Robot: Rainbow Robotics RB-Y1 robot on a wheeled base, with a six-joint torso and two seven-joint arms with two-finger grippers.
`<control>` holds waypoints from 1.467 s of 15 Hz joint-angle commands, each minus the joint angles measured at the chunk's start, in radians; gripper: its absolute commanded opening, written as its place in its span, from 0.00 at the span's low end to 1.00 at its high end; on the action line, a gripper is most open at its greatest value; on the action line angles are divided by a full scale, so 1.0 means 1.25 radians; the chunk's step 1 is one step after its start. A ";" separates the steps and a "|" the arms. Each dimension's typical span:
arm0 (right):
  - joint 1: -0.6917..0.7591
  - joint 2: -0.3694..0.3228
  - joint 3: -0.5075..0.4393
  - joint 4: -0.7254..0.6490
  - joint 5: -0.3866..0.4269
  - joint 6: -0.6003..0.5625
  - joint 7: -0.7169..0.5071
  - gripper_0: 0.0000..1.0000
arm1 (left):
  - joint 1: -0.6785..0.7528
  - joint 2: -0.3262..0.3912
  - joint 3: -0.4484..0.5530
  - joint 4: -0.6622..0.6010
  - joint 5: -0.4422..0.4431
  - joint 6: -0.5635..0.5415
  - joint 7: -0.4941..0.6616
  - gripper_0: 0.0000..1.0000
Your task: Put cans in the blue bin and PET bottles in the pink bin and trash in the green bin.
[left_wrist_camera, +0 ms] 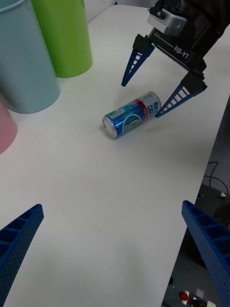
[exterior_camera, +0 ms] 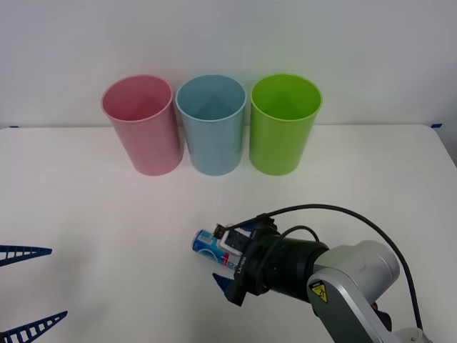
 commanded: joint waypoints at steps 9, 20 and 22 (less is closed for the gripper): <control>-0.063 0.055 0.007 0.148 0.015 0.053 -0.006 1.00 | 0.000 0.000 0.000 0.000 0.000 0.000 0.000 1.00; -0.105 0.082 0.007 0.230 0.028 0.059 -0.026 1.00 | 0.000 0.000 0.000 0.000 0.000 0.000 0.000 1.00; -0.111 0.085 0.007 0.236 0.033 0.060 -0.031 1.00 | 0.000 0.000 0.000 0.000 0.000 0.000 0.000 1.00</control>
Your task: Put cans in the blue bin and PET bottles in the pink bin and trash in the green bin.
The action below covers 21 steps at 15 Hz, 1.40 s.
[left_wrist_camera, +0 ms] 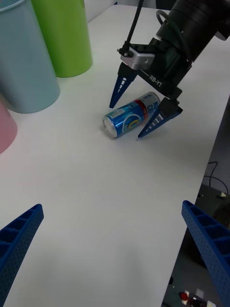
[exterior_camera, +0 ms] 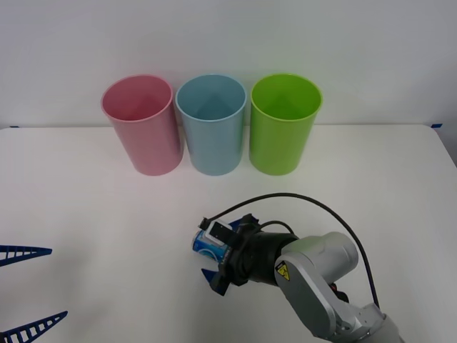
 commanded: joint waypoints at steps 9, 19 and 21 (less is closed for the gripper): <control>-0.024 0.005 0.001 0.039 0.023 0.008 -0.022 0.00 | 0.000 0.000 0.000 0.000 0.000 0.000 0.000 1.00; -0.045 0.001 0.001 0.040 -0.030 0.038 -0.010 0.00 | 0.000 0.000 0.000 0.000 0.000 0.000 0.000 1.00; -0.060 -0.018 0.002 0.037 -0.103 0.075 -0.001 0.00 | 0.000 0.000 0.000 0.000 0.000 0.000 0.000 1.00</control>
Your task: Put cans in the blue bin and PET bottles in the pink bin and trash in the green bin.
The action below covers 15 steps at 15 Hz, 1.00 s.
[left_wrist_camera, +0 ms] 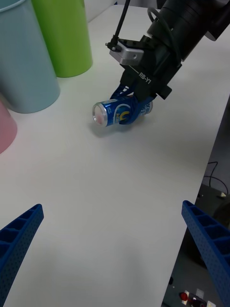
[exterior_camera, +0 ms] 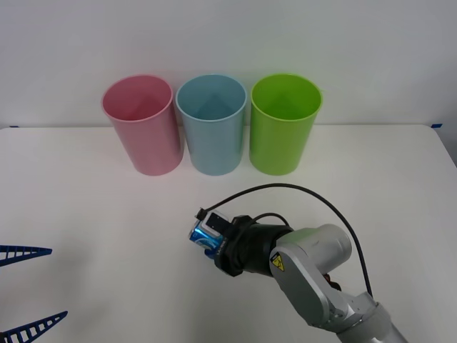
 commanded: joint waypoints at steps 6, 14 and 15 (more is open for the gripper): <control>-0.019 -0.120 -0.015 -0.140 -0.265 0.041 0.008 0.00 | 0.000 0.000 0.000 0.000 0.000 0.000 0.000 1.00; 0.013 -0.160 -0.087 -0.274 -0.463 0.041 0.015 0.00 | 0.000 0.000 0.000 0.000 0.000 0.000 0.000 1.00; 0.024 -0.160 -0.096 -0.291 -0.474 0.041 0.014 0.00 | 0.000 0.000 0.000 0.000 0.000 0.000 0.000 1.00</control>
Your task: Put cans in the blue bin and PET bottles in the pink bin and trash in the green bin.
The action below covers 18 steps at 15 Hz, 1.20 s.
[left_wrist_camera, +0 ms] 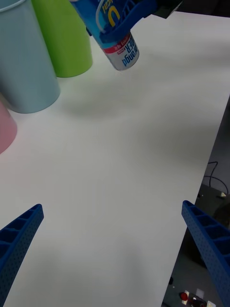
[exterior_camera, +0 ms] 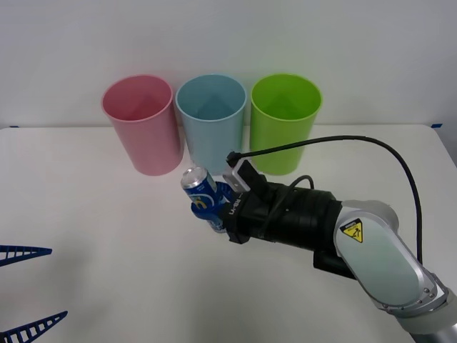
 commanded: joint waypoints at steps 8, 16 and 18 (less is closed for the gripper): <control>0.032 0.001 -0.116 -0.108 -0.134 0.000 -0.004 0.00 | 0.000 0.000 0.000 0.000 0.000 0.000 0.000 1.00; -0.015 0.060 -0.179 -0.124 -0.175 0.000 -0.023 0.00 | 0.000 0.000 0.000 0.000 0.000 0.000 0.000 1.00; -0.036 0.075 -0.189 -0.121 -0.162 0.000 -0.032 0.00 | 0.000 0.000 0.000 0.000 0.000 0.000 0.000 1.00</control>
